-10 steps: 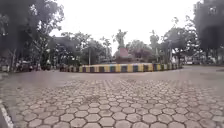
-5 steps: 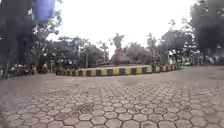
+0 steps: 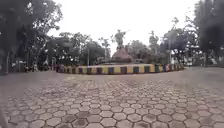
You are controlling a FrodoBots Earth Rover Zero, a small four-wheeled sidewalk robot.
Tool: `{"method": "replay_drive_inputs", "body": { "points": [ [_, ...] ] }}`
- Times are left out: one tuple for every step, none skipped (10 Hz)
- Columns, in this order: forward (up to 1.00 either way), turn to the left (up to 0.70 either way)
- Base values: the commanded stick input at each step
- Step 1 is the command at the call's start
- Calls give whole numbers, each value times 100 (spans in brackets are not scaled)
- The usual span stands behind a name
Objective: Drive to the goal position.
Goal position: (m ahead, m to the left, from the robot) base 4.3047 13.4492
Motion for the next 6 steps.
{"method": "replay_drive_inputs", "body": {
  "points": [
    [70, 14],
    [70, 14],
    [70, 14],
    [70, 14],
    [70, 14],
    [70, 14]
  ]
}}
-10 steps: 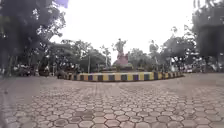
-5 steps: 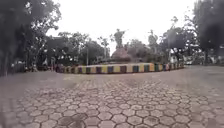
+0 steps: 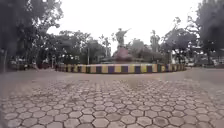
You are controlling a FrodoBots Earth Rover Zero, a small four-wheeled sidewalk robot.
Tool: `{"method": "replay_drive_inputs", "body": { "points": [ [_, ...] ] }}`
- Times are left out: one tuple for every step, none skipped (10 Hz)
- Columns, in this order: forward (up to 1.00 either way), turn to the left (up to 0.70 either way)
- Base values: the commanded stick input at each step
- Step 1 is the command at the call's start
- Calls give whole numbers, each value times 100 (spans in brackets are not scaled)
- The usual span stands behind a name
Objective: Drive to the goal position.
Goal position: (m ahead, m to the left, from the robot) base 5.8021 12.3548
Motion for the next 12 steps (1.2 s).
{"method": "replay_drive_inputs", "body": {
  "points": [
    [70, 14],
    [70, 14],
    [70, 14],
    [70, 14],
    [70, 14],
    [70, 14],
    [70, 14],
    [70, 14],
    [70, 14],
    [70, 14],
    [70, 14],
    [70, 14]
  ]
}}
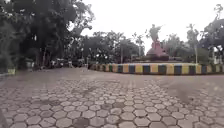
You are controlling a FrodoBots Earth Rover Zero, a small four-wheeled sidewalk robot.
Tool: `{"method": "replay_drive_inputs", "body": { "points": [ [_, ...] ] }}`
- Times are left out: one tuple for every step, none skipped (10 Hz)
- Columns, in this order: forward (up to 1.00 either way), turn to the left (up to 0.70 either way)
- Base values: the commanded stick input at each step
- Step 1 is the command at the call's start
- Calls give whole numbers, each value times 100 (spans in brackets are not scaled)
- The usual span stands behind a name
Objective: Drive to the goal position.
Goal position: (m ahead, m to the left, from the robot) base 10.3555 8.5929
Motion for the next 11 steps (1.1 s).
{"method": "replay_drive_inputs", "body": {
  "points": [
    [70, 14],
    [70, 14],
    [70, 14],
    [70, 14],
    [70, 14],
    [70, 14],
    [70, 14],
    [70, 14],
    [70, 14],
    [70, 5],
    [70, 0]
  ]
}}
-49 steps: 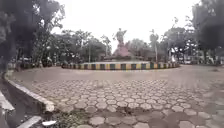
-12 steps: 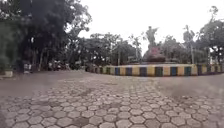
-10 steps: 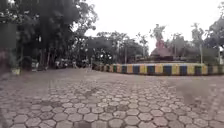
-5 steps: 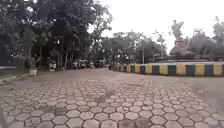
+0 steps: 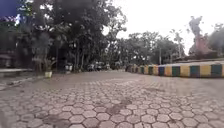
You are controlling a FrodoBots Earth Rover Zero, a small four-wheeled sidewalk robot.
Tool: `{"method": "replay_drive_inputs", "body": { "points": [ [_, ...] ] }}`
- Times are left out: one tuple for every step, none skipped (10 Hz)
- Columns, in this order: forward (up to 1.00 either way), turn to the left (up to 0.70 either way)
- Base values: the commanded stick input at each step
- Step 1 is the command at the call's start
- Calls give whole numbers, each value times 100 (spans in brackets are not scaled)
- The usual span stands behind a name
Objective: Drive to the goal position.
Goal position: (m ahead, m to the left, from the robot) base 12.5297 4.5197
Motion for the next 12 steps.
{"method": "replay_drive_inputs", "body": {
  "points": [
    [70, 0],
    [70, 0],
    [70, 0],
    [70, 0],
    [70, 0],
    [70, 0],
    [70, 0],
    [70, 0],
    [70, 0],
    [70, 0],
    [70, 0],
    [70, 0]
  ]
}}
